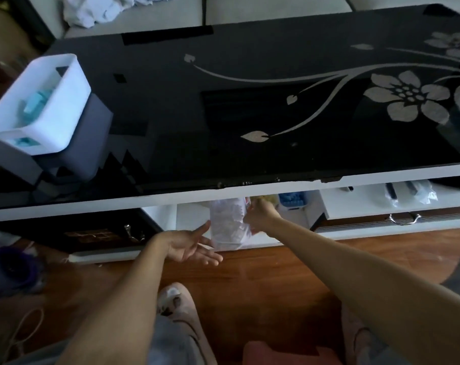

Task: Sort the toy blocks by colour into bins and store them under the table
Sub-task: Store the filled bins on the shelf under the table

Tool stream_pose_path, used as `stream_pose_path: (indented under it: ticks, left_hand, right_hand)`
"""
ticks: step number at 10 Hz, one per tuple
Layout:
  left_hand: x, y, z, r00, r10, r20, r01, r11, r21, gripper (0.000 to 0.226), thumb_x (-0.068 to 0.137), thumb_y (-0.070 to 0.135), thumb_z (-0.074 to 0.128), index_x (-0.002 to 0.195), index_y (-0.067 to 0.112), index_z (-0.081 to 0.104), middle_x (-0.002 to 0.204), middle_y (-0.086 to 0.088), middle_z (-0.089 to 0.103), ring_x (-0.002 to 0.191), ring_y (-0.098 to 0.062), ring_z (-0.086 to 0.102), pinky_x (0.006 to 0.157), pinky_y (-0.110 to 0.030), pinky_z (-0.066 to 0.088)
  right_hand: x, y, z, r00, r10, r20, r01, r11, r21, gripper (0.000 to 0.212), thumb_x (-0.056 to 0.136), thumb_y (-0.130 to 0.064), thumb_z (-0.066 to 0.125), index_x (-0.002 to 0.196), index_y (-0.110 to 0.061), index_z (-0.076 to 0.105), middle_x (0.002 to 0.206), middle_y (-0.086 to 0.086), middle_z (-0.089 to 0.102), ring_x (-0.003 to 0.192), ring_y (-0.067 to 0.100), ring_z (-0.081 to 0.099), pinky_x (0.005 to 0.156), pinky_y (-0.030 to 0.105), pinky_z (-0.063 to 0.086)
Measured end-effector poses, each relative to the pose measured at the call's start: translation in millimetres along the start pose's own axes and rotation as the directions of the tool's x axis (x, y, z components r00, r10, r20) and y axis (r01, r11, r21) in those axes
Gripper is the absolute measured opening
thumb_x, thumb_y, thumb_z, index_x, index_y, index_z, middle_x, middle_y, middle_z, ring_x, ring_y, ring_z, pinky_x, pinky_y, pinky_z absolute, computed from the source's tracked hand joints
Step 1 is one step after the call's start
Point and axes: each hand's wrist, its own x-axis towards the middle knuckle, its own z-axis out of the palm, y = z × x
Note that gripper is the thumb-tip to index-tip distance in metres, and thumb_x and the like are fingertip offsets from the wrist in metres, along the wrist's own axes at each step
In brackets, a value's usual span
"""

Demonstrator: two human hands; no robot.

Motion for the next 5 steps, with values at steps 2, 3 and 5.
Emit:
stream_pose_path:
  ticks: [2,3,5]
  left_hand:
    - [-10,-27,-24,0.987,0.119,-0.112,-0.147,0.943,-0.298,0.069,0.074,0.047,0.068,0.123,0.002,0.051,0.110,-0.019,0.068,0.091,-0.018,0.068,0.076,-0.021,0.054]
    - [-6,-38,-27,0.964,0.132,-0.231,-0.230,0.850,-0.474,0.040,0.081,0.017,0.063,0.114,-0.003,0.049,0.091,-0.021,0.064,0.077,-0.023,0.067,0.068,-0.031,0.060]
    - [16,-44,-21,0.863,0.082,-0.498,-0.261,0.917,-0.301,0.016,0.098,0.011,0.042,0.109,0.000,0.045,0.077,-0.013,0.053,0.069,-0.020,0.056,0.066,-0.037,0.058]
  right_hand:
    - [1,-44,44,0.996,-0.009,0.090,0.026,0.982,-0.186,0.008,0.091,-0.001,0.047,0.095,0.002,0.053,0.074,0.003,0.046,0.054,0.014,0.034,0.044,0.018,0.029]
    - [18,-43,59,0.992,0.038,0.122,-0.024,0.993,-0.116,0.006,0.093,-0.004,0.047,0.090,-0.006,0.052,0.073,0.002,0.046,0.055,0.013,0.042,0.050,0.019,0.042]
    - [33,-25,61,0.947,0.004,0.322,0.020,0.997,-0.070,0.029,0.089,-0.001,0.054,0.118,0.002,0.058,0.077,0.002,0.059,0.055,0.008,0.060,0.072,0.027,0.056]
